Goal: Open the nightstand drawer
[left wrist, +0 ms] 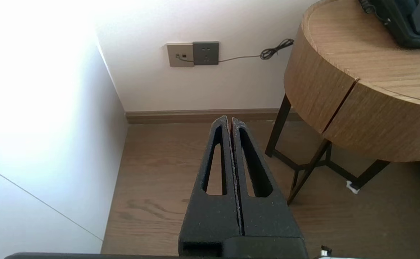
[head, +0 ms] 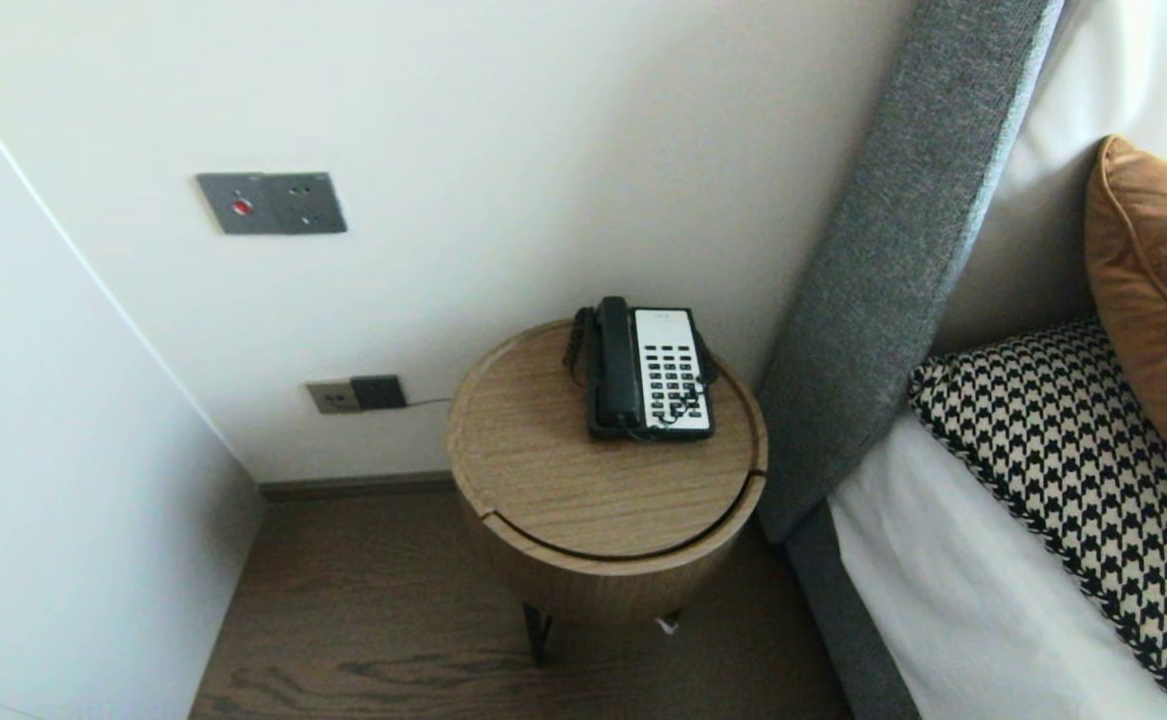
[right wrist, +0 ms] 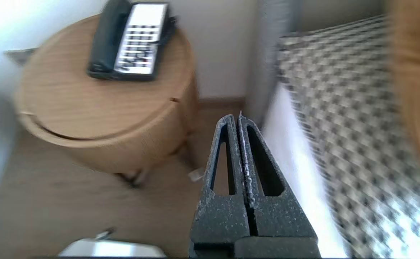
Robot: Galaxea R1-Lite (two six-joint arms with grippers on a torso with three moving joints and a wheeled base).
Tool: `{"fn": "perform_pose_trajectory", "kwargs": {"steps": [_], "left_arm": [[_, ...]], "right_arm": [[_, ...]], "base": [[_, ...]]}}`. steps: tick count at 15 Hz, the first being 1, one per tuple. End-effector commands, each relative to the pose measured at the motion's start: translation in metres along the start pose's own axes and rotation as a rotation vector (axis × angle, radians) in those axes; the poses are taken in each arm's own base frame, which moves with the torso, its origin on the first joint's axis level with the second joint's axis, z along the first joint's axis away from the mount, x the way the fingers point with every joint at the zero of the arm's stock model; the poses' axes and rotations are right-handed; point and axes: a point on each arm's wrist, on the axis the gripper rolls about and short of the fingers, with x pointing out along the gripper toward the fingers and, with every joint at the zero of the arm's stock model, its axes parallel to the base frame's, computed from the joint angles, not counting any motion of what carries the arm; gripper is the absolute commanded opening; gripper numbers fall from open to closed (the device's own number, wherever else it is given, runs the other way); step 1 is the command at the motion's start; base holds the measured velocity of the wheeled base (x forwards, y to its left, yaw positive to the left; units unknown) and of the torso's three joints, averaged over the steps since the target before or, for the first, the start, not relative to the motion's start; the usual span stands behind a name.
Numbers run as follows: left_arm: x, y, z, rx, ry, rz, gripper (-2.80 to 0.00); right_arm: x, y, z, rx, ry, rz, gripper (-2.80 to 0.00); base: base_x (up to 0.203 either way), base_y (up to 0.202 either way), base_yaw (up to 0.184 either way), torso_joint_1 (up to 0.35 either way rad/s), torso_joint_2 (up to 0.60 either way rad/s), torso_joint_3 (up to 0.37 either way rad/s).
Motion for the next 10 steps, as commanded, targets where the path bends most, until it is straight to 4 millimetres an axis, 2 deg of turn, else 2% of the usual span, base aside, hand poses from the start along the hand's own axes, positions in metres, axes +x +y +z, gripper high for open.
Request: {"fn": "perform_pose_trajectory", "kwargs": {"steps": [1,4,7,10], "left_arm": [[0.0,0.0,0.0,-0.001,-0.003,0.001,-2.8],[0.0,0.0,0.0,-0.001,-0.003,0.001,-2.8],[0.0,0.0,0.0,-0.001,-0.003,0.001,-2.8],[0.0,0.0,0.0,-0.001,-0.003,0.001,-2.8]], "right_arm": [[0.074,0.007,0.022,0.07,0.185,0.069,-2.8],[0.138,0.042,0.03,0.168,0.323,0.168,-2.8],[0.192,0.08,0.006,0.155,0.502,0.197,-2.8],[0.234,0.108,-0.022,0.155,0.662,0.182,-2.8]], "base": [[0.0,0.0,0.0,0.0,0.0,0.0],[0.0,0.0,0.0,0.0,0.0,0.0],[0.0,0.0,0.0,0.0,0.0,0.0],[0.0,0.0,0.0,0.0,0.0,0.0]]}}
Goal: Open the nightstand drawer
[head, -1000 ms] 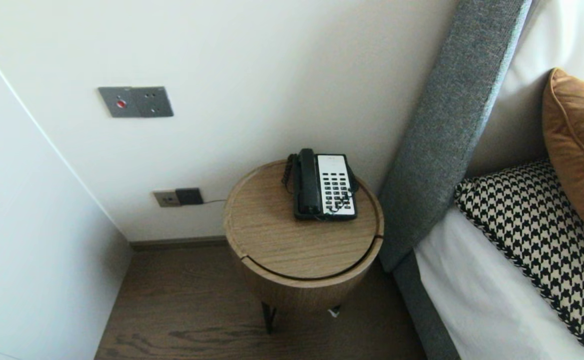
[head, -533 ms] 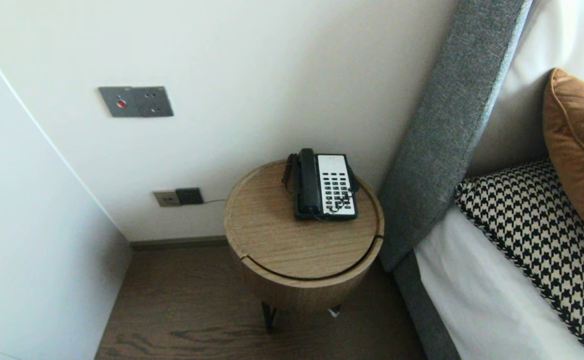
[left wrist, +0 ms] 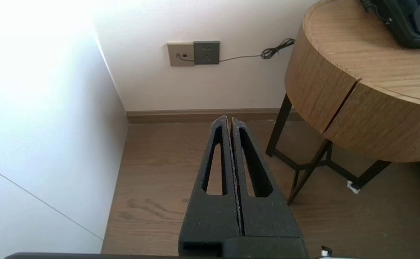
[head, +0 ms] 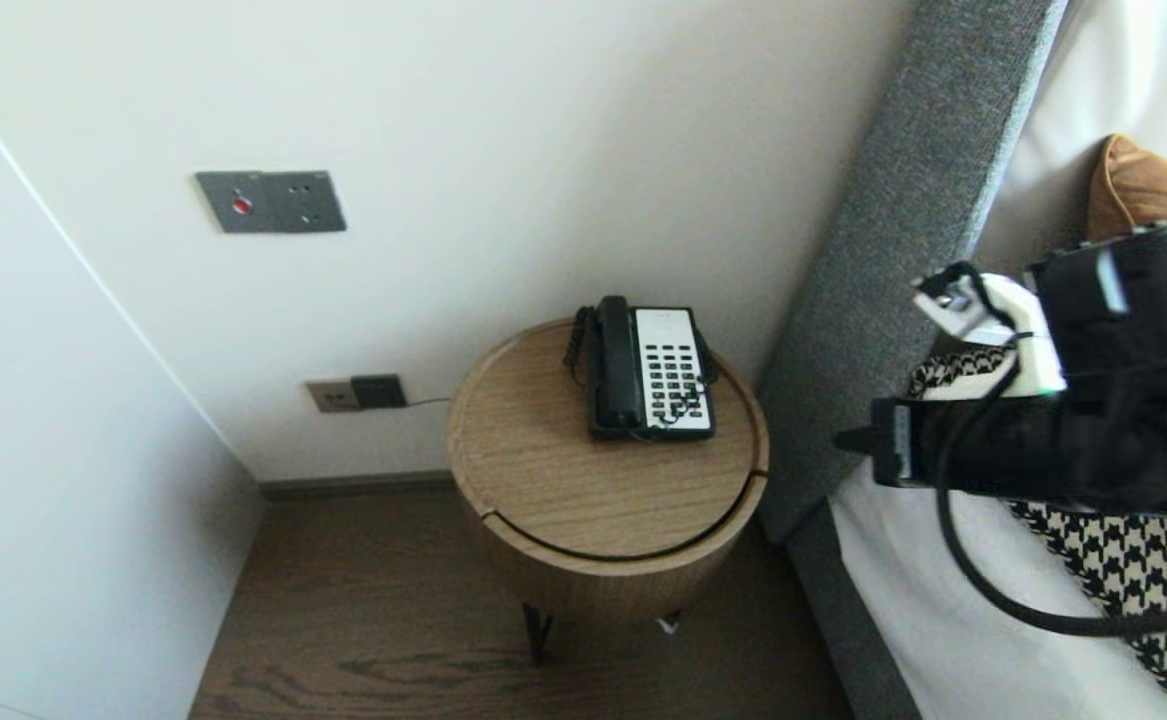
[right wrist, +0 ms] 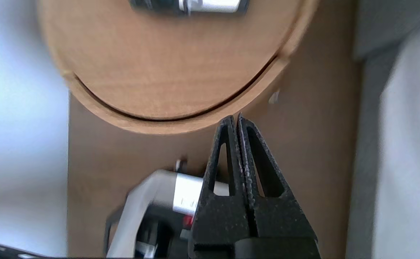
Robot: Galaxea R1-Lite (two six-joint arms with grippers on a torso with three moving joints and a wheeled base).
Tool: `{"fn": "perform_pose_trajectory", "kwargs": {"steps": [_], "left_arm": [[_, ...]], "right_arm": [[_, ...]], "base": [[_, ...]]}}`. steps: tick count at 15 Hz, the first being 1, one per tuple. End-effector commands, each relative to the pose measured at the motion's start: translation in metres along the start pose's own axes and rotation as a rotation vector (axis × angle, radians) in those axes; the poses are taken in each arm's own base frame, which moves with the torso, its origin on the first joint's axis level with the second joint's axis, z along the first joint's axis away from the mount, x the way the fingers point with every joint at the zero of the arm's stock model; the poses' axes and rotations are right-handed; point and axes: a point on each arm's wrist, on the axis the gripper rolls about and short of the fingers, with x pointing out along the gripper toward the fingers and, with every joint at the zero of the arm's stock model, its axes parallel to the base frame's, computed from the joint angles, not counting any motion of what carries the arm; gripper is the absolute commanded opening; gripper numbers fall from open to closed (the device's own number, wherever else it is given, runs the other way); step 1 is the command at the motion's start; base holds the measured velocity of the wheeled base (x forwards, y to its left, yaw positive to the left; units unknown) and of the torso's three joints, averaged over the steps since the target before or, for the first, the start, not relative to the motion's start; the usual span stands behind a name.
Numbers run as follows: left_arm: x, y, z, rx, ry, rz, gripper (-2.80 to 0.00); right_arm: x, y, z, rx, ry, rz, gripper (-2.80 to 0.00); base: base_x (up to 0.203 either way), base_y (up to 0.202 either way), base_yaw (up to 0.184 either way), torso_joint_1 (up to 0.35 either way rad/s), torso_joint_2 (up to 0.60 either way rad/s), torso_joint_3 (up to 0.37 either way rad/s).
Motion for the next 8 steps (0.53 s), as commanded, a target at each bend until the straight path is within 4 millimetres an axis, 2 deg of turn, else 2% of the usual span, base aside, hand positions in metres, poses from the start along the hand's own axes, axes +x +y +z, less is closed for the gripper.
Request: {"fn": "perform_pose_trajectory", "kwargs": {"steps": [1,5,8], "left_arm": [[0.0,0.0,0.0,0.0,-0.003,0.001,-2.8],[0.0,0.0,0.0,0.0,-0.003,0.001,-2.8],[0.0,0.0,0.0,0.0,-0.003,0.001,-2.8]], "right_arm": [[0.067,0.012,-0.013,0.009,0.169,-0.033,-2.8],[0.109,0.015,-0.038,0.029,0.299,-0.073,-2.8],[0.117,0.016,-0.05,0.041,0.332,-0.079,-2.8]], "base": [[0.0,0.0,0.0,0.0,0.0,0.0],[0.0,0.0,0.0,0.0,0.0,0.0],[0.0,0.0,0.0,0.0,0.0,0.0]]}}
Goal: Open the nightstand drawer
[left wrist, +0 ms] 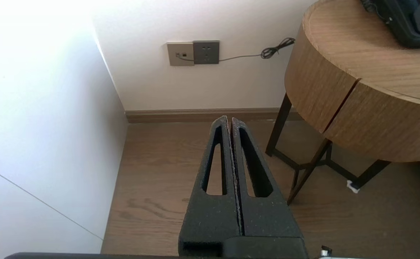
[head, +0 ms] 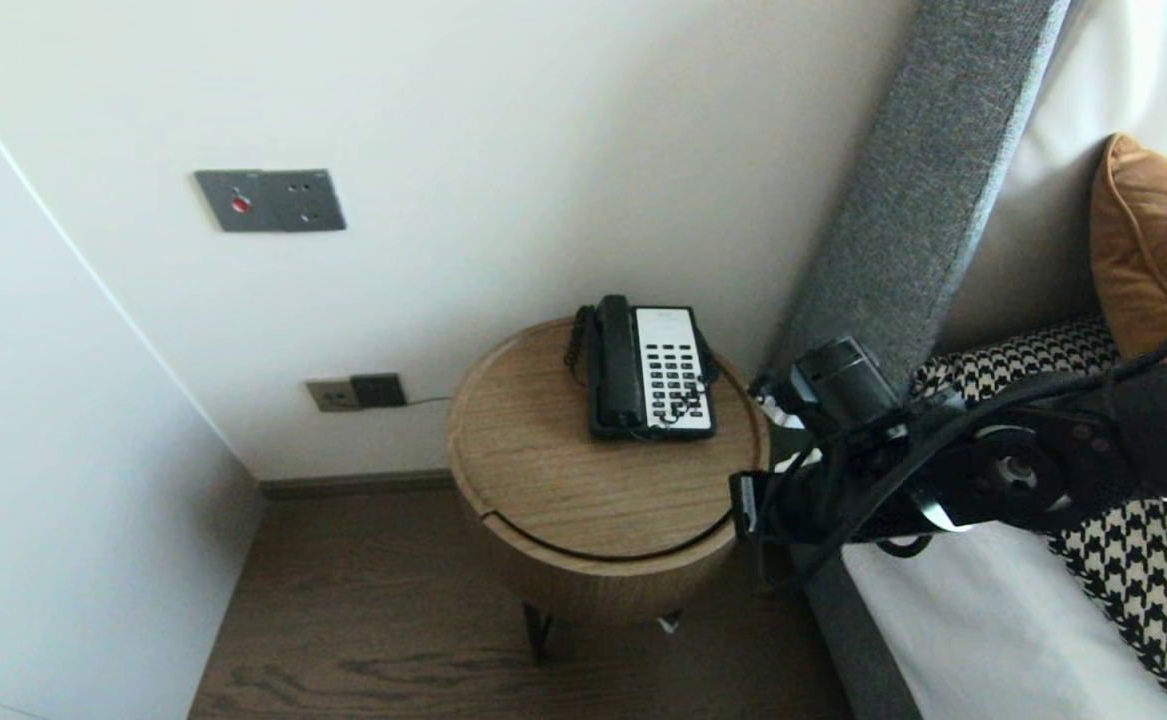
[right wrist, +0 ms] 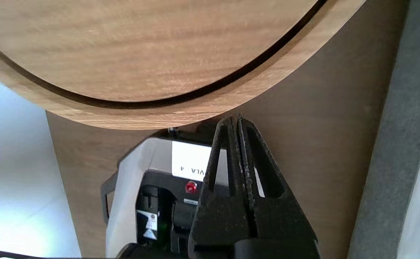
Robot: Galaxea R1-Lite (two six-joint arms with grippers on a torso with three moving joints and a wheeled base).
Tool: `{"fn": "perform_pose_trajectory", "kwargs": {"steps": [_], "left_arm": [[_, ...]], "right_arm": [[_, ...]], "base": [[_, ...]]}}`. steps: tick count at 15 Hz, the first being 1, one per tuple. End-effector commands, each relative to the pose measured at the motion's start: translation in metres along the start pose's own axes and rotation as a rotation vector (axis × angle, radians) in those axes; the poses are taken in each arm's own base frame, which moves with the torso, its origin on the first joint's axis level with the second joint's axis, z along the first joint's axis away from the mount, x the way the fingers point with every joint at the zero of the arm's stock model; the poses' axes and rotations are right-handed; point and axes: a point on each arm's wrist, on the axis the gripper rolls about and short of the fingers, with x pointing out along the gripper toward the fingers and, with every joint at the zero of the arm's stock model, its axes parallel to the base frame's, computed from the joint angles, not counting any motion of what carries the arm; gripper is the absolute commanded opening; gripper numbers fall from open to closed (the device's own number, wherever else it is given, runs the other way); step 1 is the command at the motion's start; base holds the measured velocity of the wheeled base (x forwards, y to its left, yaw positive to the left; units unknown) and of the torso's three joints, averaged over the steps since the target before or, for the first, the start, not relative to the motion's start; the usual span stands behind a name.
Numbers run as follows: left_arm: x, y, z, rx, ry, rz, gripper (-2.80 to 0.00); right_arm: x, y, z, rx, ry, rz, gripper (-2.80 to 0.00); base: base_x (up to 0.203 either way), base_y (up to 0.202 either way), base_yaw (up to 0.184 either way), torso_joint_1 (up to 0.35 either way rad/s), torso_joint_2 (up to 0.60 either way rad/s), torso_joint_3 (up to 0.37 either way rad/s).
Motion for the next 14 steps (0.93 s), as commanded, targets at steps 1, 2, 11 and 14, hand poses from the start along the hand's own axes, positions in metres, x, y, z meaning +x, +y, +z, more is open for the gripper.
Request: {"fn": "perform_pose_trajectory", "kwargs": {"steps": [1,2,11,14], "left_arm": [[0.0,0.0,0.0,-0.001,-0.003,0.0,-2.8],[0.0,0.0,0.0,-0.001,-0.003,0.001,-2.8],[0.0,0.0,0.0,-0.001,-0.003,0.001,-2.8],[0.0,0.0,0.0,-0.001,-0.003,0.001,-2.8]], "right_arm": [[0.015,-0.001,-0.008,0.001,0.046,-0.018,-2.8],[0.016,0.0,-0.009,0.002,0.051,-0.021,-2.8],[0.04,0.003,-0.005,0.038,0.025,-0.016,-2.8],[0.044,0.002,-0.006,0.038,0.032,-0.021,-2.8]], "base": [[0.0,0.0,0.0,0.0,0.0,0.0],[0.0,0.0,0.0,0.0,0.0,0.0],[0.0,0.0,0.0,0.0,0.0,0.0],[0.0,0.0,0.0,0.0,0.0,0.0]]}}
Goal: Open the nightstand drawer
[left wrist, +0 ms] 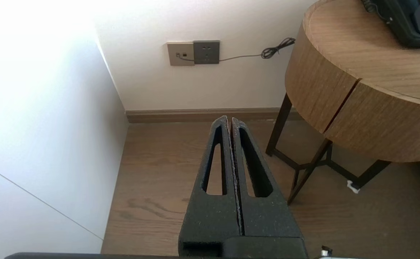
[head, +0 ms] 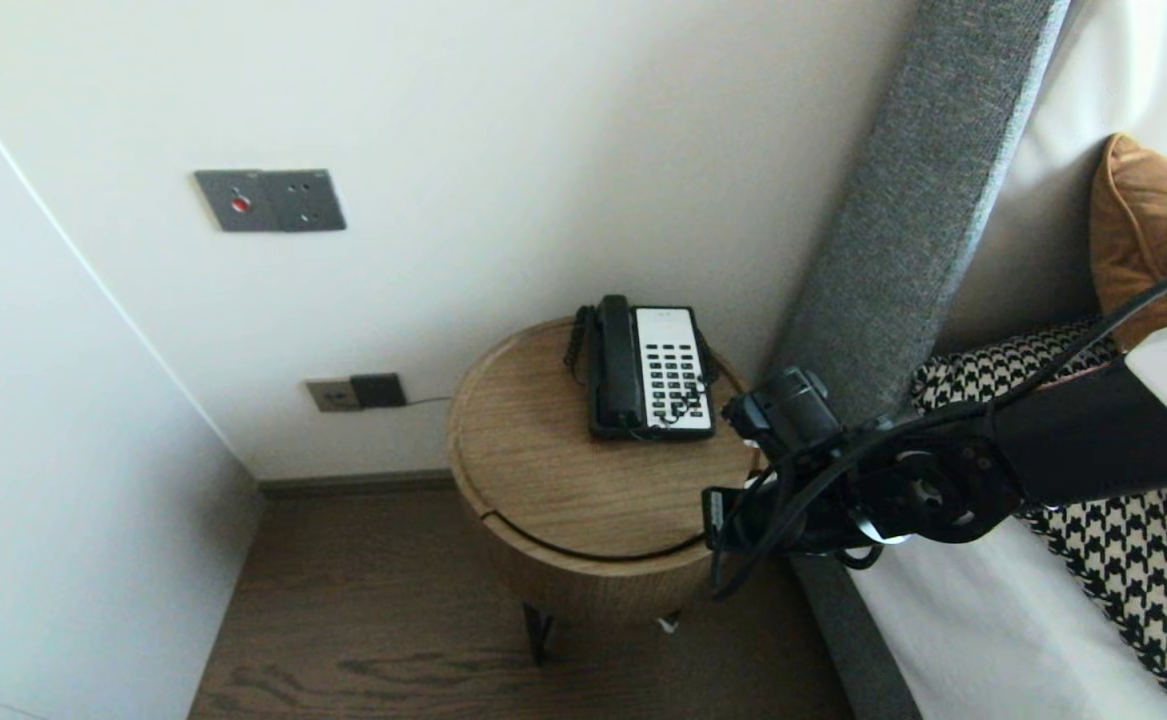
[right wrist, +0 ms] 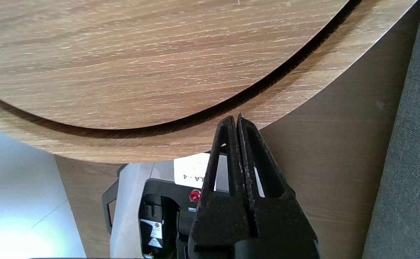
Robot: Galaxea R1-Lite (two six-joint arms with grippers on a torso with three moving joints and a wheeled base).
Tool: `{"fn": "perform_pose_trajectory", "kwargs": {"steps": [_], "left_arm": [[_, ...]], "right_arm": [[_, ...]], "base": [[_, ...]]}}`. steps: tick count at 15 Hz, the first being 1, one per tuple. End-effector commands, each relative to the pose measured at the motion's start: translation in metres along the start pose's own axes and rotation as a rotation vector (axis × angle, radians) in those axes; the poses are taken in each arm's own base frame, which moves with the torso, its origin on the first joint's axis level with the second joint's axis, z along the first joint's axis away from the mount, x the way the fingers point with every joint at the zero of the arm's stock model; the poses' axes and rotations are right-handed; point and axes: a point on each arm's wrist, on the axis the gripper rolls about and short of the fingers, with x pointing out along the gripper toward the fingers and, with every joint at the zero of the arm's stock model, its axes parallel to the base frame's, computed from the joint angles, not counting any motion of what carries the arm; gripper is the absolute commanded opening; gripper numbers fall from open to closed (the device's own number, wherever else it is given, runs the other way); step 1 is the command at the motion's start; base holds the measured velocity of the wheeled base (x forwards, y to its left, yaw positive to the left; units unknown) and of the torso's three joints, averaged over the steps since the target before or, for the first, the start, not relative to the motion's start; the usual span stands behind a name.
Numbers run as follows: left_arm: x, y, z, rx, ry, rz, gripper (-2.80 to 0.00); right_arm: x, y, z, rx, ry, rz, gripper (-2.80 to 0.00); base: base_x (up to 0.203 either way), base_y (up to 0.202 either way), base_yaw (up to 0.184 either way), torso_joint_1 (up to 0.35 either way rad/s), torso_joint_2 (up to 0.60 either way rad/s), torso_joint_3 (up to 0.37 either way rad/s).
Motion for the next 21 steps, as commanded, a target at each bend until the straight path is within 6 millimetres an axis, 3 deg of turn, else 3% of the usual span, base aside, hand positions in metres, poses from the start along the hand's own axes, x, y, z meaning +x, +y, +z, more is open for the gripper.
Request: {"fn": "perform_pose_trajectory", "kwargs": {"steps": [1,8,12,21], "left_arm": [[0.0,0.0,0.0,0.0,-0.003,0.0,-2.8],[0.0,0.0,0.0,0.0,-0.003,0.0,-2.8],[0.0,0.0,0.0,0.0,-0.003,0.0,-2.8],[0.0,0.0,0.0,0.0,-0.003,0.0,-2.8]], "right_arm": [[0.003,-0.001,-0.001,0.004,0.009,-0.006,-2.8],[0.0,-0.002,-0.005,0.018,0.015,-0.008,-2.8],[-0.002,0.002,0.003,0.04,-0.034,0.019,-2.8],[0.01,-0.003,-0.007,0.042,0.015,-0.007,-2.8]], "base": [[0.0,0.0,0.0,0.0,0.0,0.0],[0.0,0.0,0.0,0.0,0.0,0.0],[0.0,0.0,0.0,0.0,0.0,0.0],[0.0,0.0,0.0,0.0,0.0,0.0]]}}
